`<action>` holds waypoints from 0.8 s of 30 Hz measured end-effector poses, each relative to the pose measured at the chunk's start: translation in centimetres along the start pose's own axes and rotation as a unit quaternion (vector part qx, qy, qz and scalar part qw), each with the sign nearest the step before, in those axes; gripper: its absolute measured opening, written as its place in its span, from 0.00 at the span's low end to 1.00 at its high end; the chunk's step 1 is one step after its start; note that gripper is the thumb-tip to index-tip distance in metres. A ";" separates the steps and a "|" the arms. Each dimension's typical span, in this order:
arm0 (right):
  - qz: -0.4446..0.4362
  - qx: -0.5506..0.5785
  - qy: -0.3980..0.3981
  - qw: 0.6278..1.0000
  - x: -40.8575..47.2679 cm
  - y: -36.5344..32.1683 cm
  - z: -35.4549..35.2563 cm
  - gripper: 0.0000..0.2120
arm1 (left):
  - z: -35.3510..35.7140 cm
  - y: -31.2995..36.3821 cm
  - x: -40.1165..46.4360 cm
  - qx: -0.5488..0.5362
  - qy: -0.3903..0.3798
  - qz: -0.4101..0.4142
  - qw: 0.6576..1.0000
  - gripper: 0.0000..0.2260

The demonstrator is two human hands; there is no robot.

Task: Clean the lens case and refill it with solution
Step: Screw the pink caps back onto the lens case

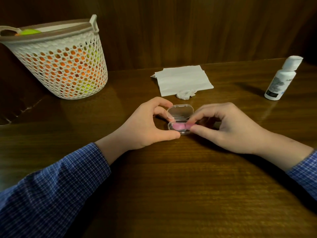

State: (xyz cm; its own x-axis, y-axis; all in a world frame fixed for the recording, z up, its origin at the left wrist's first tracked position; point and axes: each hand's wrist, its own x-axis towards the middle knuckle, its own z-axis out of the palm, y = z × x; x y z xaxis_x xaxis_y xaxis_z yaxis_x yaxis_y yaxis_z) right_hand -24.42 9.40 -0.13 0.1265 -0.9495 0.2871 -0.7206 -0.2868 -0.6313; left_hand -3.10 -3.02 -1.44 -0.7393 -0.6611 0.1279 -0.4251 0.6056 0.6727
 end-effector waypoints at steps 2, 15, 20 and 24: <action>-0.009 -0.020 -0.002 1.000 0.1 -0.1 0.2 0.12 | 0.0 0.0 0.0 -0.001 0.003 0.000 1.000 0.35; -0.010 -0.073 0.009 0.997 0.3 -0.3 0.7 0.11 | 0.0 0.2 0.0 -0.004 0.009 0.008 1.000 0.32; 0.000 -0.089 0.026 0.996 0.3 -0.2 0.8 0.10 | 0.0 0.2 0.0 -0.013 0.010 0.026 1.000 0.27; -0.005 -0.093 0.011 0.996 0.3 -0.3 0.7 0.11 | 0.0 0.3 -0.1 -0.017 0.012 0.033 0.999 0.24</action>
State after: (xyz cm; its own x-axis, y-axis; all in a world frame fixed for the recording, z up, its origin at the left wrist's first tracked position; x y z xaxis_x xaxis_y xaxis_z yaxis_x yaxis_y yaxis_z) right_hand -23.72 9.14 -0.42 0.1220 -0.9430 0.3096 -0.8337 -0.2666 -0.4836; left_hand -3.19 -2.76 -1.23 -0.7520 -0.6313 0.1895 -0.3583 0.6328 0.6864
